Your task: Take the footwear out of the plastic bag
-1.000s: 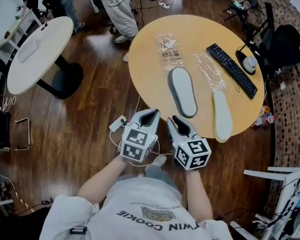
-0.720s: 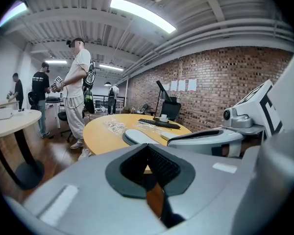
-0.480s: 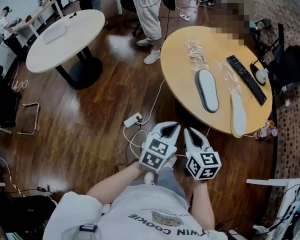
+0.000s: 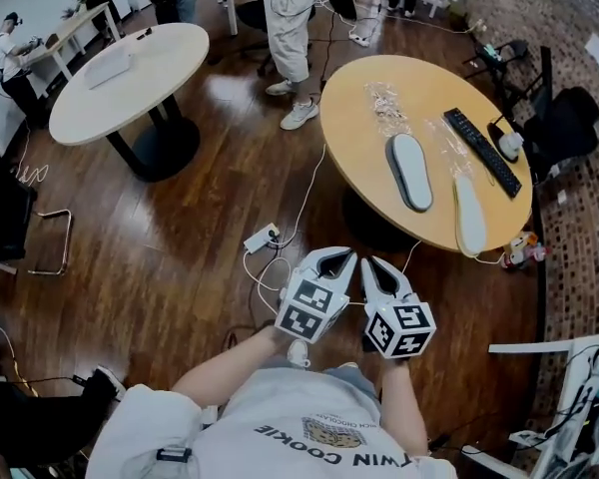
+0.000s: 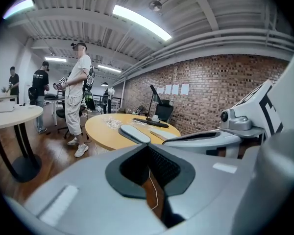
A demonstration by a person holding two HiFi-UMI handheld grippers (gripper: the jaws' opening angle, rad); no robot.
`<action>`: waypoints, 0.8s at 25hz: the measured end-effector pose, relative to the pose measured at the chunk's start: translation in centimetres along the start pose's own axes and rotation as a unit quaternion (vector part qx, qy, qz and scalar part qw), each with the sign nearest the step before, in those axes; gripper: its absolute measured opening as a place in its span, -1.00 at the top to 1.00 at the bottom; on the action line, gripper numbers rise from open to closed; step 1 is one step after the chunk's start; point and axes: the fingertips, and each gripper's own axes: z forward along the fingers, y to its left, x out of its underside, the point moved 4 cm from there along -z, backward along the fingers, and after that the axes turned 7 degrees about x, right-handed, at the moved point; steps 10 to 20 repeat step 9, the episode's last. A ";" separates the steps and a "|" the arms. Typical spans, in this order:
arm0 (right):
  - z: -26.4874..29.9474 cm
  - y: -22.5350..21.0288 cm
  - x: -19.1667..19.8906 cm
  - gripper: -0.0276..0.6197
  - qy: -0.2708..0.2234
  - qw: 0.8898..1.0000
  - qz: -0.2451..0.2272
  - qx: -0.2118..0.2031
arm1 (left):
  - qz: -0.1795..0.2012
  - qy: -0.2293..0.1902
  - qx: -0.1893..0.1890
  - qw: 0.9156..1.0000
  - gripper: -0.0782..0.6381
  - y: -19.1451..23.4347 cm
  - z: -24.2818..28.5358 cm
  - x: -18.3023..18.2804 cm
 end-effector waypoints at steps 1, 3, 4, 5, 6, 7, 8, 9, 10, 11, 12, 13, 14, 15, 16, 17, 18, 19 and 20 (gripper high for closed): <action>0.1 0.3 -0.2 0.86 -0.002 1.000 -0.002 -0.002 | -0.002 -0.002 -0.002 1.000 0.76 0.2 -0.3 -0.1; -0.1 0.4 -0.3 0.86 -0.003 1.000 -0.005 0.003 | -0.004 -0.006 0.001 1.000 0.76 0.1 -0.3 -0.1; -0.2 0.2 -0.3 0.86 -0.003 1.000 -0.007 0.006 | -0.005 -0.008 0.003 1.000 0.76 -0.1 -0.2 -0.1; -0.3 0.0 -0.4 0.86 -0.003 1.000 -0.009 0.006 | -0.006 -0.010 0.002 1.000 0.76 -0.2 0.1 -0.1; -0.4 -0.3 -0.4 0.86 -0.002 1.000 -0.011 0.006 | -0.008 -0.011 0.001 1.000 0.76 -0.3 0.3 0.0; -0.4 -0.5 -0.3 0.86 -0.002 1.000 -0.013 0.005 | -0.009 -0.012 -0.001 1.000 0.76 -0.5 0.5 0.1; -0.6 -0.7 -0.2 0.86 -0.001 1.000 -0.015 0.004 | -0.010 -0.012 -0.002 1.000 0.76 -0.7 0.7 0.1; -0.7 -1.0 -0.1 0.86 0.000 1.000 -0.016 0.003 | -0.011 -0.012 -0.004 1.000 0.76 -0.9 1.0 0.2; -0.7 -1.0 -0.1 0.86 0.000 1.000 -0.016 0.003 | -0.011 -0.012 -0.004 1.000 0.76 -0.9 1.0 0.2; -0.7 -1.0 -0.1 0.86 0.000 1.000 -0.016 0.003 | -0.011 -0.012 -0.004 1.000 0.76 -0.9 1.0 0.2; -0.7 -1.0 -0.1 0.86 0.000 1.000 -0.016 0.003 | -0.011 -0.012 -0.004 1.000 0.76 -0.9 1.0 0.2; -0.7 -1.0 -0.1 0.86 0.000 1.000 -0.016 0.003 | -0.011 -0.012 -0.004 1.000 0.76 -0.9 1.0 0.2; -0.7 -1.0 -0.1 0.86 0.000 1.000 -0.016 0.003 | -0.011 -0.012 -0.004 1.000 0.76 -0.9 1.0 0.2; -0.7 -1.0 -0.1 0.86 0.000 1.000 -0.016 0.003 | -0.011 -0.012 -0.004 1.000 0.76 -0.9 1.0 0.2; -0.7 -1.0 -0.1 0.86 0.000 1.000 -0.016 0.003 | -0.011 -0.012 -0.004 1.000 0.76 -0.9 1.0 0.2; -0.7 -1.0 -0.1 0.86 0.000 1.000 -0.016 0.003 | -0.011 -0.012 -0.004 1.000 0.76 -0.9 1.0 0.2; -0.7 -1.0 -0.1 0.86 0.000 1.000 -0.016 0.003 | -0.011 -0.012 -0.004 1.000 0.76 -0.9 1.0 0.2; -0.7 -1.0 -0.1 0.86 0.000 1.000 -0.016 0.003 | -0.011 -0.012 -0.004 1.000 0.76 -0.9 1.0 0.2; -0.7 -1.0 -0.1 0.86 0.000 1.000 -0.016 0.003 | -0.011 -0.012 -0.004 1.000 0.76 -0.9 1.0 0.2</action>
